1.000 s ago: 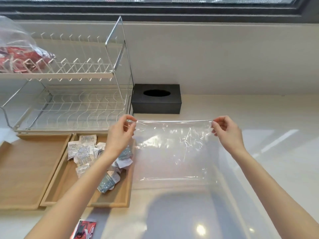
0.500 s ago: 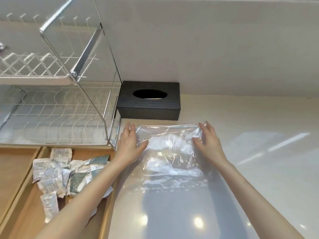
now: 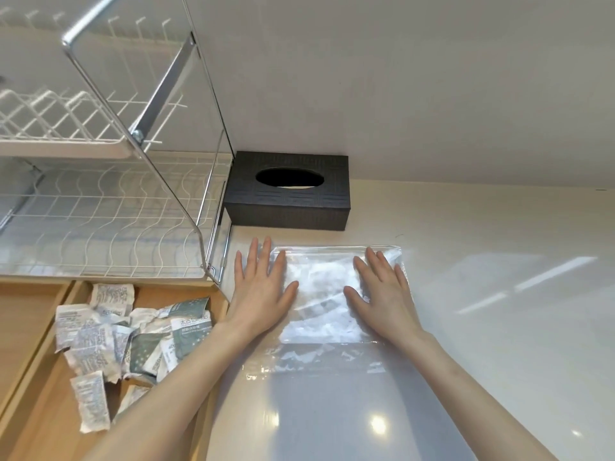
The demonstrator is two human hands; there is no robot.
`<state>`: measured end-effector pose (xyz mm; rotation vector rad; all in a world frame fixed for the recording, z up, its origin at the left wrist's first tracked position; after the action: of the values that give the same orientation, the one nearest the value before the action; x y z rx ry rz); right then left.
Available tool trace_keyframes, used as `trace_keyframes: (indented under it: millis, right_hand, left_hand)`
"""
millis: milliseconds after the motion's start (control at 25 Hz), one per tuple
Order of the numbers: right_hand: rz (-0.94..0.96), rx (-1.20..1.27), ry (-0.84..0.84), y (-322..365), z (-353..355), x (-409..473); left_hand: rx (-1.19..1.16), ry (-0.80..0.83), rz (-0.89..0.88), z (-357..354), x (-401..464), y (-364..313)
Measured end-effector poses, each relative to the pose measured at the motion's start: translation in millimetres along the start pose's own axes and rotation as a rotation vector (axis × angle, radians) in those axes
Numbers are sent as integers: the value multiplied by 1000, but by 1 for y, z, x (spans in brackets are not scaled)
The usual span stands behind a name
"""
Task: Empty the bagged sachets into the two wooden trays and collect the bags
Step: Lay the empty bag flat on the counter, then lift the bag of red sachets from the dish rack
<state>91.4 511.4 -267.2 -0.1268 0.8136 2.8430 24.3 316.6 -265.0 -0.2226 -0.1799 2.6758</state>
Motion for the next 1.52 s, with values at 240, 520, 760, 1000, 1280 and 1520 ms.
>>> trace_keyframes:
  millis: [240, 520, 760, 1000, 1280, 1520]
  right_hand:
    - [28, -63, -14, 24, 14, -13]
    - [81, -138, -37, 92, 46, -51]
    - [244, -65, -171, 167, 69, -82]
    - [385, 68, -274, 251, 75, -94]
    - [442, 109, -294, 333, 58, -77]
    - [517, 94, -358, 405, 53, -52]
  left_hand:
    - [-17, 11, 17, 21, -13, -2]
    - [18, -53, -39, 78, -63, 16]
    - [-57, -202, -70, 137, -116, 46]
    - [-115, -393, -97, 194, -158, 94]
    - [-140, -554, -55, 239, -173, 181]
    - [-77, -770, -38, 280, -178, 259]
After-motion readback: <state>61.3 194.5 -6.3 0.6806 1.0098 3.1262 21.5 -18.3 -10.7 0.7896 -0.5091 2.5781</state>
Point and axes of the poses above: each hand's wrist, its own x-axis towards the middle knuckle, its own z-axis out of the back of the hand, y = z × x, the point moved 2 cm from there along x, towards the middle knuckle, and after that the axes turned 5 degrees about x, right-handed, at the moved point
